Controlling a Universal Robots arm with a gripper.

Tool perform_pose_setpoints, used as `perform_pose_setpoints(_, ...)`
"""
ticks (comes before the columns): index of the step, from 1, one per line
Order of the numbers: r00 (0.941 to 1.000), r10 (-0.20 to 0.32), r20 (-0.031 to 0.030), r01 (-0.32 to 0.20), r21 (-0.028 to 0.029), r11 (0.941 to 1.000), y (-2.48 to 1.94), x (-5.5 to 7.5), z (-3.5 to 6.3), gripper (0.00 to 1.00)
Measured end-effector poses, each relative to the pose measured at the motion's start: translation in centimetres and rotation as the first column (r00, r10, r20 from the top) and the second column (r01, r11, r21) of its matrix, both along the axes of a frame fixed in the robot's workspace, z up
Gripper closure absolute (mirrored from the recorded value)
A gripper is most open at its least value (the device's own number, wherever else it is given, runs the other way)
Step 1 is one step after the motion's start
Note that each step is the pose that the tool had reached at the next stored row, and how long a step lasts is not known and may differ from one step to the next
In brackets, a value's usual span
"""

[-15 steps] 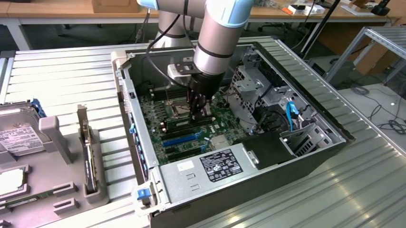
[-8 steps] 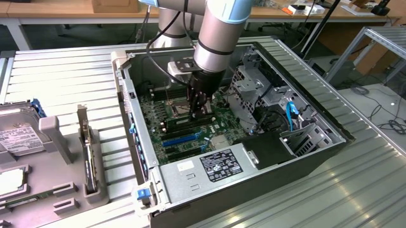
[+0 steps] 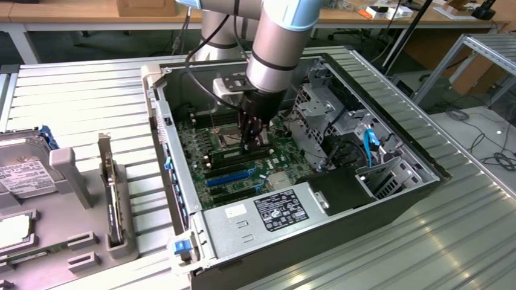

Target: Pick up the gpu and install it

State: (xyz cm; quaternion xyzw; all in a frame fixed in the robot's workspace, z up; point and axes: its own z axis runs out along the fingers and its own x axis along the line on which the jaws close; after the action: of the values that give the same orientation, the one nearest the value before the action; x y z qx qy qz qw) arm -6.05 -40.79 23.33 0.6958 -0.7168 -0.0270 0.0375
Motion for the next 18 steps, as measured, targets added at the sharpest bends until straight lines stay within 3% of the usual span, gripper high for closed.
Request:
perform_pose_setpoints(10, 0.9999, -0.011, 0.0018, 0.011, -0.0002, 0.9999, -0.05, 0.07, -0.27, 0.86)
perform_pose_setpoints(11, 0.9999, -0.011, 0.0031, 0.011, 0.0000, 0.9999, -0.04, 0.07, -0.28, 0.86)
perform_pose_setpoints(16, 0.9997, -0.011, 0.0208, 0.011, 0.0001, 0.9999, -0.05, -0.42, -0.37, 0.86)
perform_pose_setpoints(18, 0.9997, -0.012, 0.0210, 0.012, 0.0002, 0.9999, -0.05, -0.42, -0.39, 0.86)
